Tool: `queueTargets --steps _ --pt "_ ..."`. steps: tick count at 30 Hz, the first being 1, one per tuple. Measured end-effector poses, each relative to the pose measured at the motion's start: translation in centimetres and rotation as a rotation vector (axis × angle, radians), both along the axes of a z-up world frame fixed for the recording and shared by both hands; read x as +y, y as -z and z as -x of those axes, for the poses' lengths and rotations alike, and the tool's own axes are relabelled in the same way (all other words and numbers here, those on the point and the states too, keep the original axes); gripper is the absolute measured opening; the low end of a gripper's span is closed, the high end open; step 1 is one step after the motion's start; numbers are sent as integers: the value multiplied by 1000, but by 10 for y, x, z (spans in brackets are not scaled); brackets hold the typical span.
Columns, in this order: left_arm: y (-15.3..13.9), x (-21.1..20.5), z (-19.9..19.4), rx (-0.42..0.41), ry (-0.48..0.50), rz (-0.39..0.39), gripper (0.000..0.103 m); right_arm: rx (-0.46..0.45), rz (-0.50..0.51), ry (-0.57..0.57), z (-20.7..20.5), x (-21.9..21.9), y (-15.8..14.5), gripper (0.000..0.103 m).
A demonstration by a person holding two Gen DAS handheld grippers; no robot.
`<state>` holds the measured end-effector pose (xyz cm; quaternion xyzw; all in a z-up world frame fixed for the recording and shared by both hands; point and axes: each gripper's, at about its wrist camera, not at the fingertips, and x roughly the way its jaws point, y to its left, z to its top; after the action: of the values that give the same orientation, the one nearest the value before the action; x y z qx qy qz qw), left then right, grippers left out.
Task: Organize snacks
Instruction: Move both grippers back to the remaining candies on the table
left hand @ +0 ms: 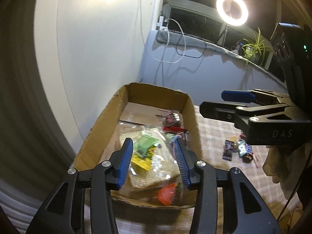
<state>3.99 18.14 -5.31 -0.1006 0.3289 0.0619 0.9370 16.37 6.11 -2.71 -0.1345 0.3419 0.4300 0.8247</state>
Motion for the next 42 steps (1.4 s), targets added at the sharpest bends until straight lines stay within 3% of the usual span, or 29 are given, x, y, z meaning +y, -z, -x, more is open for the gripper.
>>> queueTargets --steps 10,20,30,38,42 --pt "-4 -37 -7 -9 81 16 43 -6 17 124 -5 -82 -4 86" --pt "6 -89 -27 22 194 35 43 42 55 274 -11 -180 15 86" --pt "30 -124 -55 91 271 85 43 132 65 342 -10 -222 50 85" --pt "55 -142 -85 164 303 93 40 200 90 363 -5 -215 82 48" --pt "65 -147 -97 191 296 65 38 229 92 374 -5 -212 97 43"
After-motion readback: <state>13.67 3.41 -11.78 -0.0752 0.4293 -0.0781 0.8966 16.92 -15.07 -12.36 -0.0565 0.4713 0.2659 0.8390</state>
